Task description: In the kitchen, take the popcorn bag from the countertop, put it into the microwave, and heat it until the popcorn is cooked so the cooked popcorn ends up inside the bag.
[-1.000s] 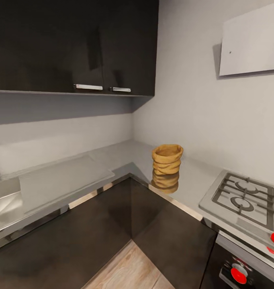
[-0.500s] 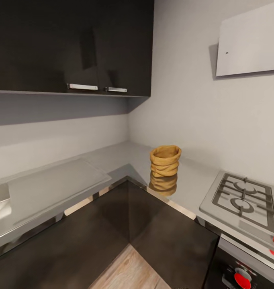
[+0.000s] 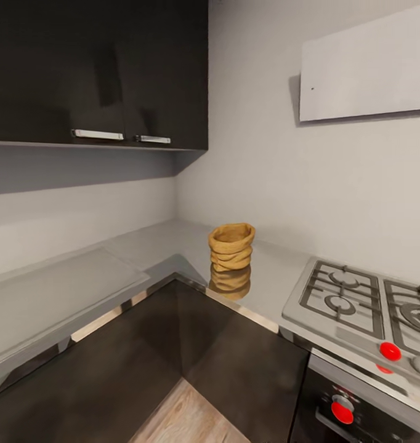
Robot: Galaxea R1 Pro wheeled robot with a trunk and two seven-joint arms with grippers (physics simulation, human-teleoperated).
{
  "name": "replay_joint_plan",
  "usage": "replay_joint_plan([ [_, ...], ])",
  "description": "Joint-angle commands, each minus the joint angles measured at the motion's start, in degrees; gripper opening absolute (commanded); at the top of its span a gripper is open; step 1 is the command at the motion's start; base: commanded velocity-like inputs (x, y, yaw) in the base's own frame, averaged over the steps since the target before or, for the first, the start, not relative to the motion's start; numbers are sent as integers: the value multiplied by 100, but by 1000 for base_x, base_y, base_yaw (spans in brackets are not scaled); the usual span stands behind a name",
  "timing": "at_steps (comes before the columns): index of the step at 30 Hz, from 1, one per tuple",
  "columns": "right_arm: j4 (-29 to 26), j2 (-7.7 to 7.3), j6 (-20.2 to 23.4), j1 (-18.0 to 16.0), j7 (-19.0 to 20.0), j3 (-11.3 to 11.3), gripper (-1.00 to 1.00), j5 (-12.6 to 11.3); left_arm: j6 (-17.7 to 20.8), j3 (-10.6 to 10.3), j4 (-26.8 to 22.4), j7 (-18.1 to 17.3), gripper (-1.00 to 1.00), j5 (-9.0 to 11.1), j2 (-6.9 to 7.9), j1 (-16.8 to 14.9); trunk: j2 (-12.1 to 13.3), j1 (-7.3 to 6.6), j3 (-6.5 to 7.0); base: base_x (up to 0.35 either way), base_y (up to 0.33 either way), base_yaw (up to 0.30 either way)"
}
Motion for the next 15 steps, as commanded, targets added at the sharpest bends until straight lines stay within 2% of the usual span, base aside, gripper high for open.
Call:
replay_joint_plan([
  [1, 19, -2, -34, -9, 10, -34, 100, 55, -7, 37, -2, -1, 100, 29, -3, -1, -3, 0, -2, 0, 0, -224],
  [15, 19, -28, -34, -9, 8, -34, 100, 55, -7, 41, -2, -1, 100, 23, -4, -1, -3, 0, 48, 0, 34, -224],
])
